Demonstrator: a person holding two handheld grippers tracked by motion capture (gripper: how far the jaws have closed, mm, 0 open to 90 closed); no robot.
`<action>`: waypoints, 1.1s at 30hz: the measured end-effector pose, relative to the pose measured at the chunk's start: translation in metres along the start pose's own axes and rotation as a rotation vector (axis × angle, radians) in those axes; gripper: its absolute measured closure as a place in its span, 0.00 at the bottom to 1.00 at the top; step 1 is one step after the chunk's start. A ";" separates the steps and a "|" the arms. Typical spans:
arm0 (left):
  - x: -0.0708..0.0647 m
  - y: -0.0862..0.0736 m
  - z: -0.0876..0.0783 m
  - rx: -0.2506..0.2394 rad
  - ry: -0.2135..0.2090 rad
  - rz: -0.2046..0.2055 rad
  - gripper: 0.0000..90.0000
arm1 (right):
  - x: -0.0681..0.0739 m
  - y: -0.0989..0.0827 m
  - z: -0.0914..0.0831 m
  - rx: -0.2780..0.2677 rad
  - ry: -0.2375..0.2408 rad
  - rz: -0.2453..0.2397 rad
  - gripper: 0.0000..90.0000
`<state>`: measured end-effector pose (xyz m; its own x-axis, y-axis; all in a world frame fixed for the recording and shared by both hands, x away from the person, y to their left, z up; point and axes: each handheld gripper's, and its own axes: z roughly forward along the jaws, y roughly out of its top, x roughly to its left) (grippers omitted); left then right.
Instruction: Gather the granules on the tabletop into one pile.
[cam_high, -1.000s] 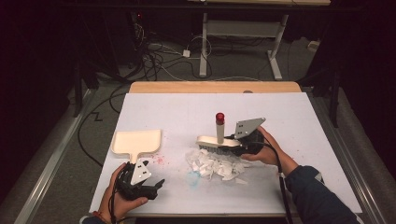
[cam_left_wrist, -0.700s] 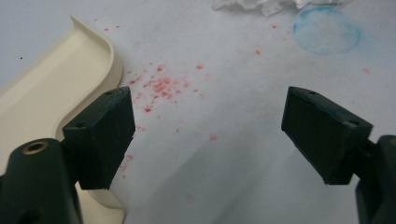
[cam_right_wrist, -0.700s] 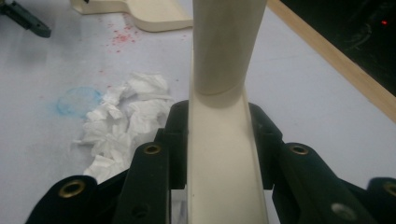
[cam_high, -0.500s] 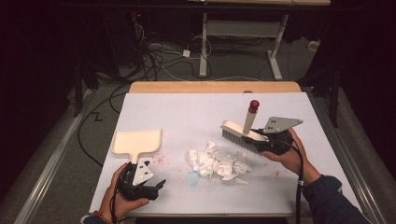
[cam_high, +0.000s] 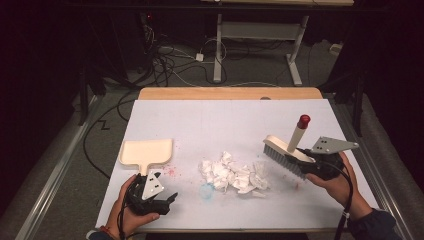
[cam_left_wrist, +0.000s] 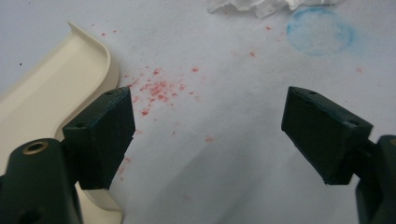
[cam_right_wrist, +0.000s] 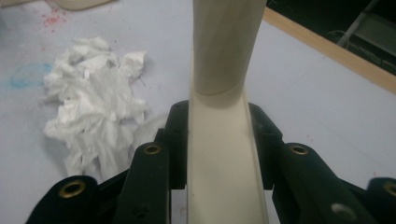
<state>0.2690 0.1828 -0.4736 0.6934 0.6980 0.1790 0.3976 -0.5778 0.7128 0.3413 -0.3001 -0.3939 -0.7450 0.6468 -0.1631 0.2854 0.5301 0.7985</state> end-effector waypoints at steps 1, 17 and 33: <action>0.000 0.000 0.000 0.001 0.001 0.001 0.18 | 0.001 -0.003 -0.002 0.010 0.000 0.005 0.76; -0.004 0.002 0.001 0.002 -0.003 0.005 0.18 | 0.032 -0.021 0.004 0.071 0.063 0.068 0.76; -0.003 0.004 -0.001 -0.009 0.002 -0.005 0.19 | 0.113 0.016 0.063 -0.016 -0.046 0.112 0.75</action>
<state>0.2678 0.1785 -0.4711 0.6900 0.7019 0.1769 0.3959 -0.5706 0.7195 0.2997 -0.1845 -0.4358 -0.6807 0.7259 -0.0987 0.3551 0.4448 0.8222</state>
